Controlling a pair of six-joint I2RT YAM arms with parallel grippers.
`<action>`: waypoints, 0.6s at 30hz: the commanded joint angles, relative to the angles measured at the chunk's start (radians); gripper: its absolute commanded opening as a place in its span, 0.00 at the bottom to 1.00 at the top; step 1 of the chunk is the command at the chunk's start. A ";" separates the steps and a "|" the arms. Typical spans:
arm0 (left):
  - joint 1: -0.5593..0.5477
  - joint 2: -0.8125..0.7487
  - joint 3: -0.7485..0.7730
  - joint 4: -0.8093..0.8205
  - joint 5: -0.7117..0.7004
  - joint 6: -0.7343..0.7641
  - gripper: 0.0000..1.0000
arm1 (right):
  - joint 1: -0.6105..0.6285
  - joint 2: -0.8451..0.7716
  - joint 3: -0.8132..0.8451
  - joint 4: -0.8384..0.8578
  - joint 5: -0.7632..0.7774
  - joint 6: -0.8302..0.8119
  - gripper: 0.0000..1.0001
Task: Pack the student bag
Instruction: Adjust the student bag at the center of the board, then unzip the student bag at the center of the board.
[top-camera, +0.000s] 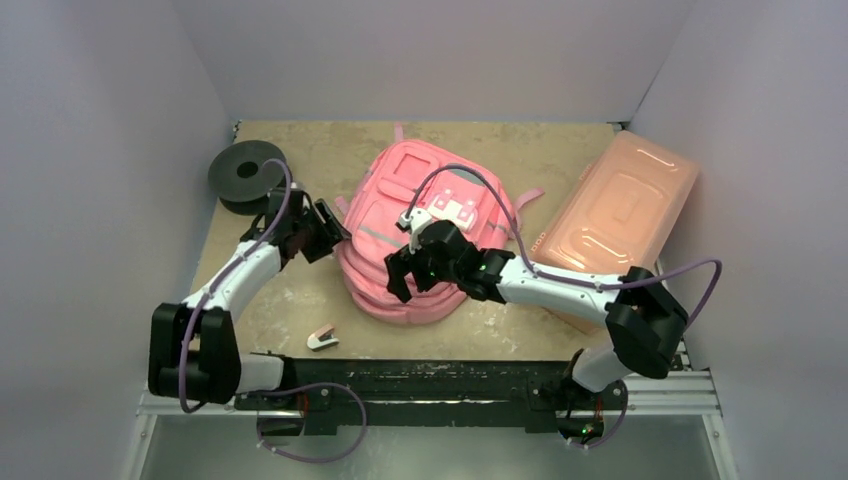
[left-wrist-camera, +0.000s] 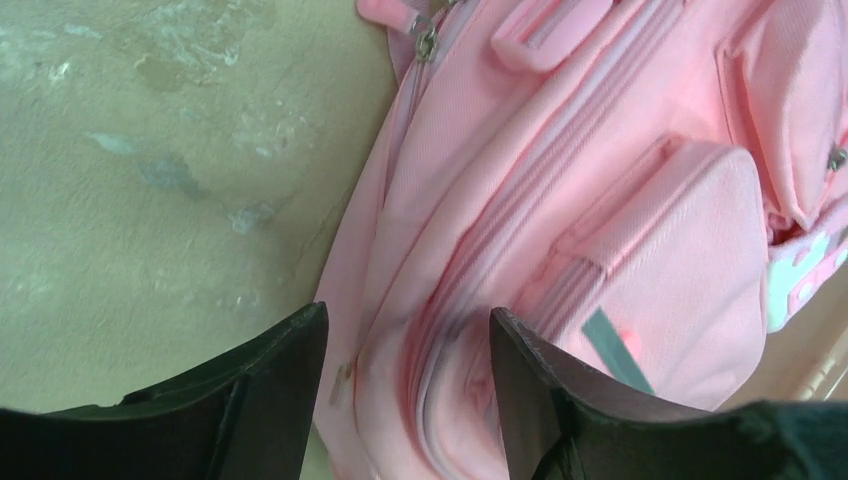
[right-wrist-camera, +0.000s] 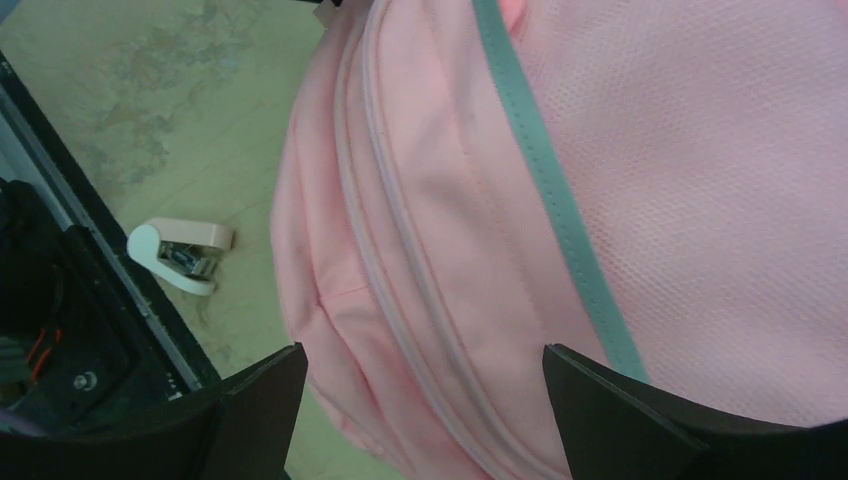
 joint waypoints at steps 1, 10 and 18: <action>-0.001 -0.165 -0.031 -0.094 -0.019 0.045 0.61 | -0.069 -0.087 0.059 -0.143 0.083 -0.145 0.92; -0.032 -0.381 -0.161 0.030 0.284 -0.017 0.70 | -0.157 -0.259 -0.155 -0.106 0.019 -0.245 0.79; -0.179 -0.331 -0.208 0.126 0.250 -0.090 0.69 | -0.154 -0.173 -0.167 -0.062 0.042 -0.235 0.54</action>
